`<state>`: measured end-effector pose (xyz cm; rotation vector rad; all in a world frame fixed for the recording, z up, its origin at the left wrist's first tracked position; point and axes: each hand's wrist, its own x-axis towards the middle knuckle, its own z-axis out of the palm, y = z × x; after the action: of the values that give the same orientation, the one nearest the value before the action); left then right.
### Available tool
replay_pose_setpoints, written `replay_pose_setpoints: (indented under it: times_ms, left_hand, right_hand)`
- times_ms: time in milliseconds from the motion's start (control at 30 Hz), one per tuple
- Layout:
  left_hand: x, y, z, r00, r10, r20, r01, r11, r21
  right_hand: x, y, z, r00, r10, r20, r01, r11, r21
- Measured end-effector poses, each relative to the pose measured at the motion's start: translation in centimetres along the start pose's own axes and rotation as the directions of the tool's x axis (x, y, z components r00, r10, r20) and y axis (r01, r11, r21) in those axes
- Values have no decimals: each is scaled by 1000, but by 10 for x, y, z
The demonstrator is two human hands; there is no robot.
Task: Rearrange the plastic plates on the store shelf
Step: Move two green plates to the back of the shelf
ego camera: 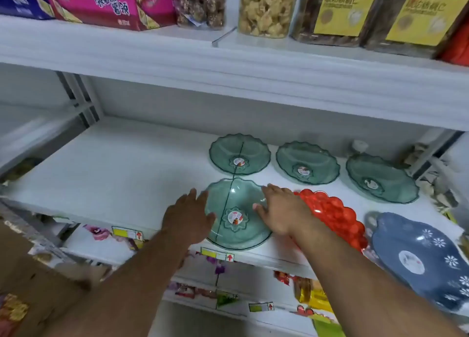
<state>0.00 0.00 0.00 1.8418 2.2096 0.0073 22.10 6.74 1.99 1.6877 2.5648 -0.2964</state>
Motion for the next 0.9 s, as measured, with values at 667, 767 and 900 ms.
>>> replay_pose_setpoints:
  times_ms: [667, 767, 900]
  left_hand:
    - [40, -11, 29, 867, -268, 420, 482, 237, -843]
    - [36, -20, 34, 869, -284, 407, 465, 182, -866]
    - [27, -35, 32, 868, -303, 393, 453, 160, -877]
  right_hand:
    - [187, 46, 32, 862, 377, 340, -457, 284, 843]
    - [199, 43, 41, 796, 397, 456, -515, 50, 855]
    - [209, 39, 45, 795, 386, 467, -513, 19, 858]
